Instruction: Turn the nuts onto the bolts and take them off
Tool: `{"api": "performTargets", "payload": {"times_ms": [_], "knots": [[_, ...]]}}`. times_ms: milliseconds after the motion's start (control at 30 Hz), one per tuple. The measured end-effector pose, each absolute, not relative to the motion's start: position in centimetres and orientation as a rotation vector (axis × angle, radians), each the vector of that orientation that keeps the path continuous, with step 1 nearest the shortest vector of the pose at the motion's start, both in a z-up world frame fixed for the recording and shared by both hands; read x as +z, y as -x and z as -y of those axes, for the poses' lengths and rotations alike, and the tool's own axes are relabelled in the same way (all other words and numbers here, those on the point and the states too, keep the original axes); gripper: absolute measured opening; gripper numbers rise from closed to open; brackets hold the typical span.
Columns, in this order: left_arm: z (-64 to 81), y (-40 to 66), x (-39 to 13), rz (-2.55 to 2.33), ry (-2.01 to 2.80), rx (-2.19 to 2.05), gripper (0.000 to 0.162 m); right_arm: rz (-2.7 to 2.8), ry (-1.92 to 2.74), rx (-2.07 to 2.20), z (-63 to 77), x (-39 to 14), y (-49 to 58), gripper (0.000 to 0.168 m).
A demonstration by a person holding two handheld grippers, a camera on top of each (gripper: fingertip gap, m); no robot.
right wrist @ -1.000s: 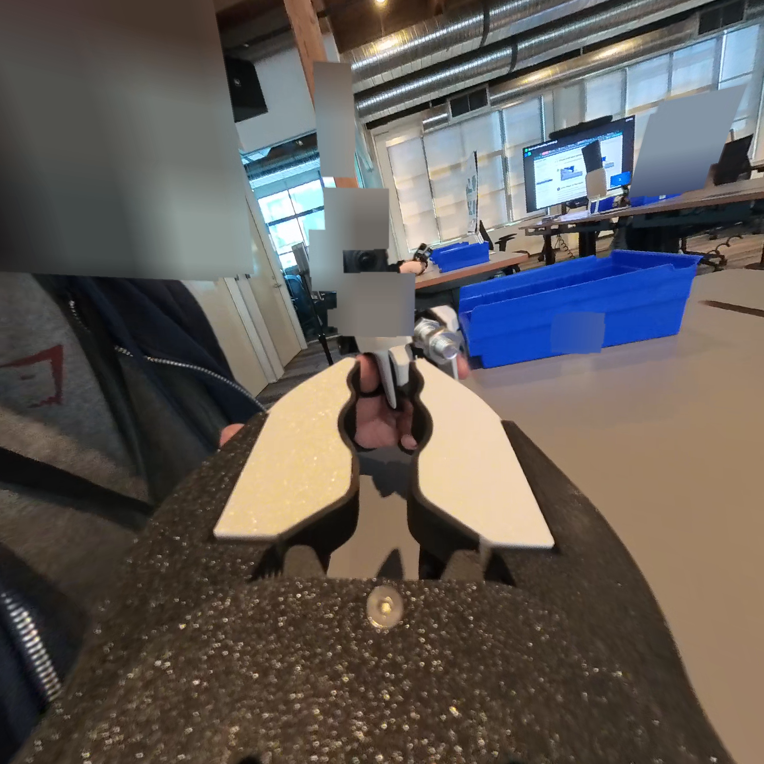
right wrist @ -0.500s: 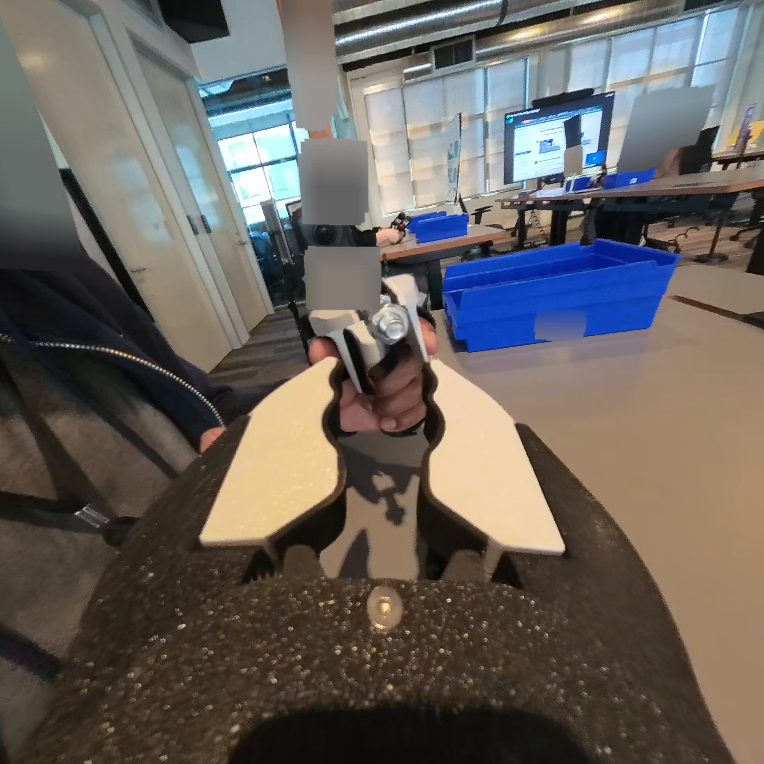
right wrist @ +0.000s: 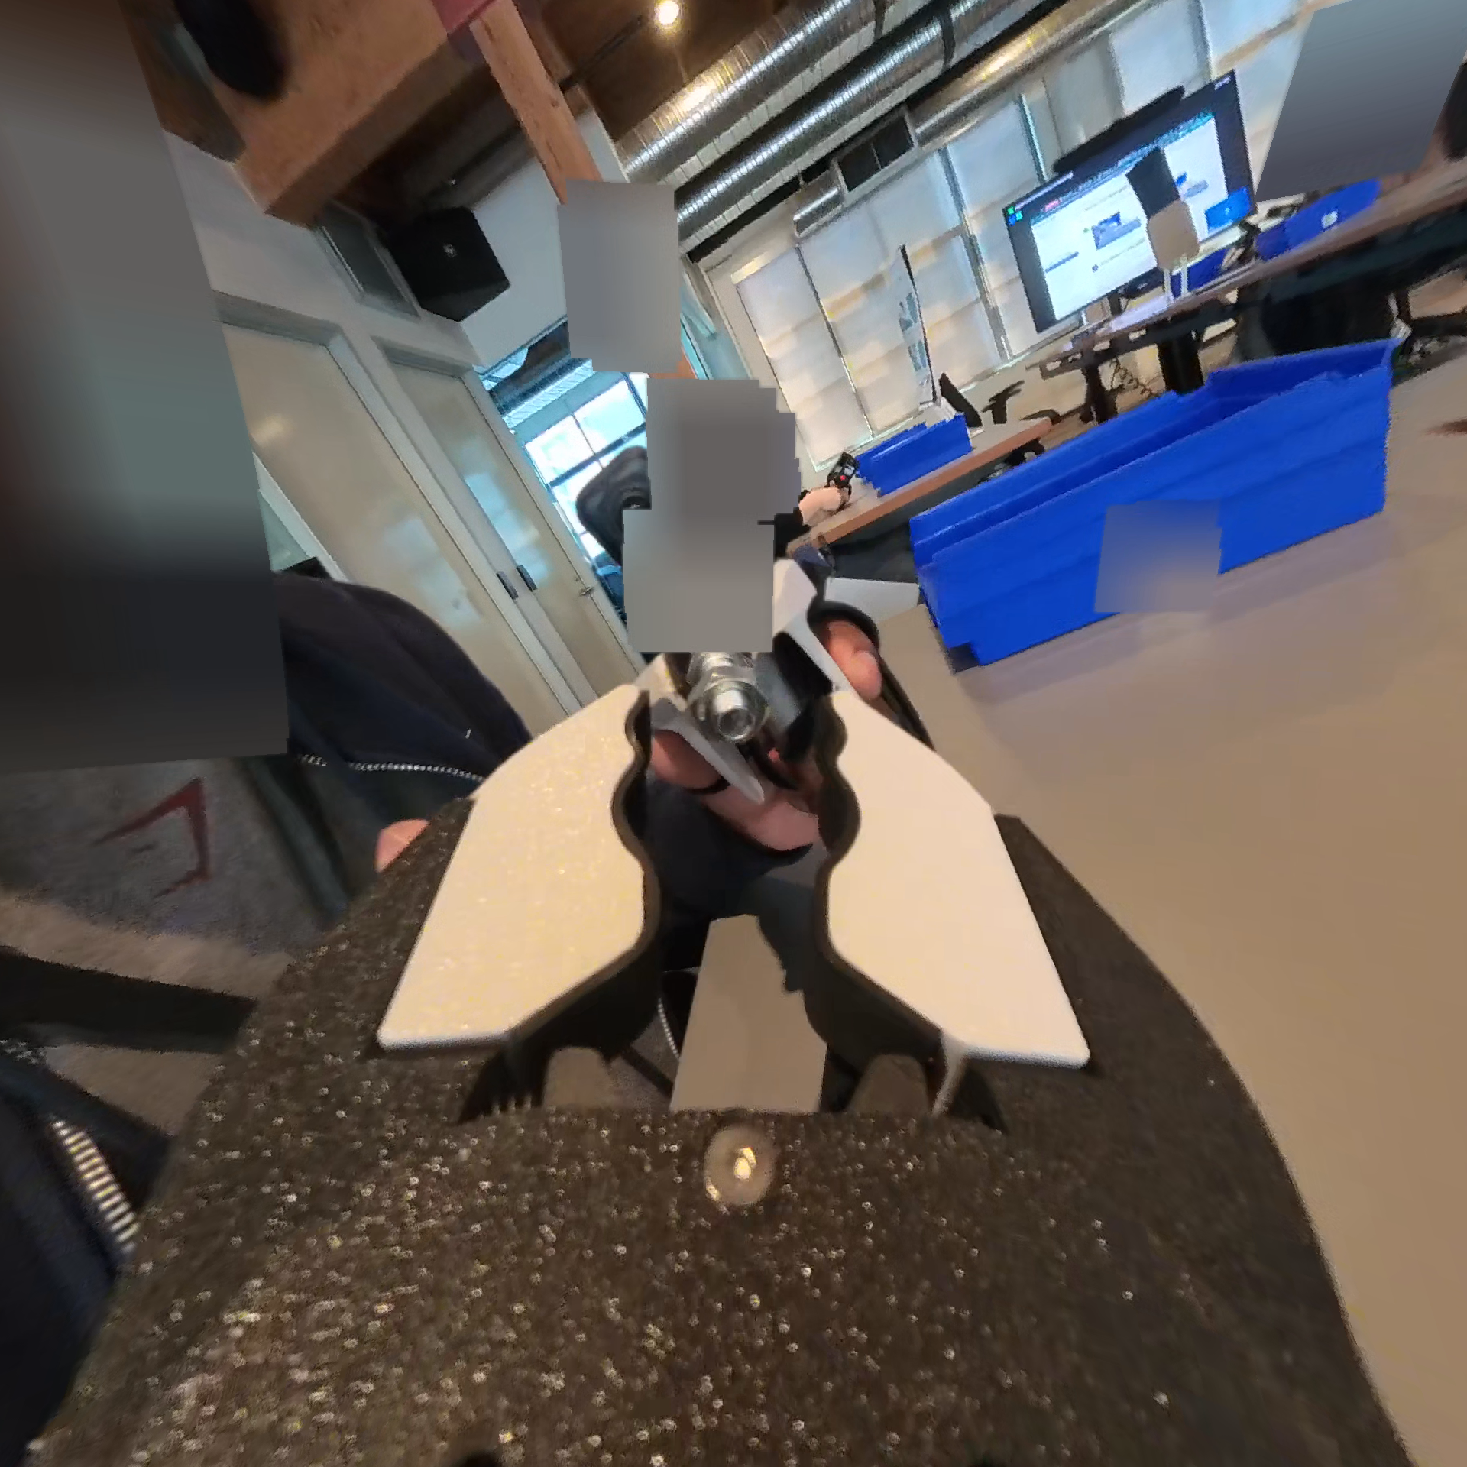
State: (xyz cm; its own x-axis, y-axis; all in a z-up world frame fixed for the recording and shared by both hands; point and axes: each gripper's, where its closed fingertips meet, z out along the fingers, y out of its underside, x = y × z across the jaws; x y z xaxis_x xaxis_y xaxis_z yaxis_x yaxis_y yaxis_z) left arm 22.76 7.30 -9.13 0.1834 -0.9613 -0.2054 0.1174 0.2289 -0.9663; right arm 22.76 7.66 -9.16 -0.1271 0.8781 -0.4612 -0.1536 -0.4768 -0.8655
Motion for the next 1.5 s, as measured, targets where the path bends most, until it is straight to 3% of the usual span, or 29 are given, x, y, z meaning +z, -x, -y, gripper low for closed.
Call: {"api": "performTargets", "payload": {"times_ms": [667,1033,1500], "knots": [[-6.6,-23.4,-7.9,-1.257,0.947,-0.915,0.017,0.927,1.254,1.642,-6.4,-9.5,-23.6,0.038],[-9.4,-27.2,-7.3,-1.134,0.834,-1.272,0.017,0.964,1.238,1.532,-7.6,-10.9,-24.8,0.038],[-10.3,-27.5,-9.3,-1.089,0.853,-1.321,0.018,0.941,1.312,1.409,-9.2,-12.7,-26.0,0.039]]}}
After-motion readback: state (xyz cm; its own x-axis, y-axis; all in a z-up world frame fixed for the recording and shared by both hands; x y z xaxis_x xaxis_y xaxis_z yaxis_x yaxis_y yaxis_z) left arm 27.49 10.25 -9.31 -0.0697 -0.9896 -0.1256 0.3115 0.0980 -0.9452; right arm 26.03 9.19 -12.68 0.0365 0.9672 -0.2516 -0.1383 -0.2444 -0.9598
